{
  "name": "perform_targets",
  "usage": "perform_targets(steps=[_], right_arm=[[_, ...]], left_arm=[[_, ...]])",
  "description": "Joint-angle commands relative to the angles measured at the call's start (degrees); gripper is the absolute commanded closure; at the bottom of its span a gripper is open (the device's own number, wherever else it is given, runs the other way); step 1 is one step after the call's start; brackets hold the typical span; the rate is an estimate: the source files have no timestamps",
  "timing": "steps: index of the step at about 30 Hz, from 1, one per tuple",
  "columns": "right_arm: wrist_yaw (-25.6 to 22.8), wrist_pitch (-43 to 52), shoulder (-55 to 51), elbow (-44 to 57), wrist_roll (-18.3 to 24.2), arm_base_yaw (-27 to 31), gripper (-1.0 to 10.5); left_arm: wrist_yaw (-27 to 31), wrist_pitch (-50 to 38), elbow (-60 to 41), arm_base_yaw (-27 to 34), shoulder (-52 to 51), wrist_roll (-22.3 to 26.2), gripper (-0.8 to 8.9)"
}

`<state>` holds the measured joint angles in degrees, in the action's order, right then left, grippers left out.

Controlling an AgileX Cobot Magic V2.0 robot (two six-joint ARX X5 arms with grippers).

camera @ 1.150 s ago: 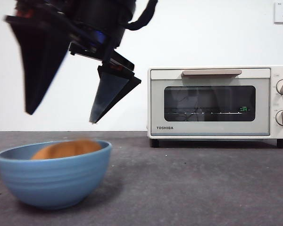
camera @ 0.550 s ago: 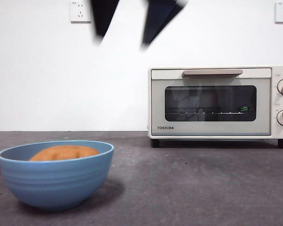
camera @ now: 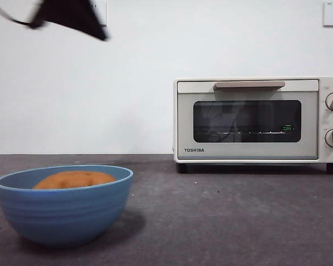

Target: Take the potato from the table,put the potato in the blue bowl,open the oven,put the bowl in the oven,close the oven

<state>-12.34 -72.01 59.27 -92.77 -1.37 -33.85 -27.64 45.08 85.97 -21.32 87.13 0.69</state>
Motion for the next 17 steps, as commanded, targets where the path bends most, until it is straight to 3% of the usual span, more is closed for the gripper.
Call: perform_targets(steps=[1,7,13,17], right_arm=[[-2.0,-0.5,-2.7,2.6,-2.0,1.7,9.6],[-2.2,2.0,-12.0,14.6,-8.2,4.7,9.6],[-2.3,5.2,-18.8,23.2,-16.7,5.1,9.6],[-2.3,5.1,-22.4,27.8,-19.3,5.1,9.6]], left_arm=[[-0.4,-0.6,9.2,-3.8,7.5,1.0,8.19],[2.0,-0.6,32.2,-10.5,24.2,1.0,8.19],[2.7,-5.7,41.8,-12.9,33.7,1.0,8.19],[7.3,-10.5,42.8,-13.7,37.7,2.2,8.19]])
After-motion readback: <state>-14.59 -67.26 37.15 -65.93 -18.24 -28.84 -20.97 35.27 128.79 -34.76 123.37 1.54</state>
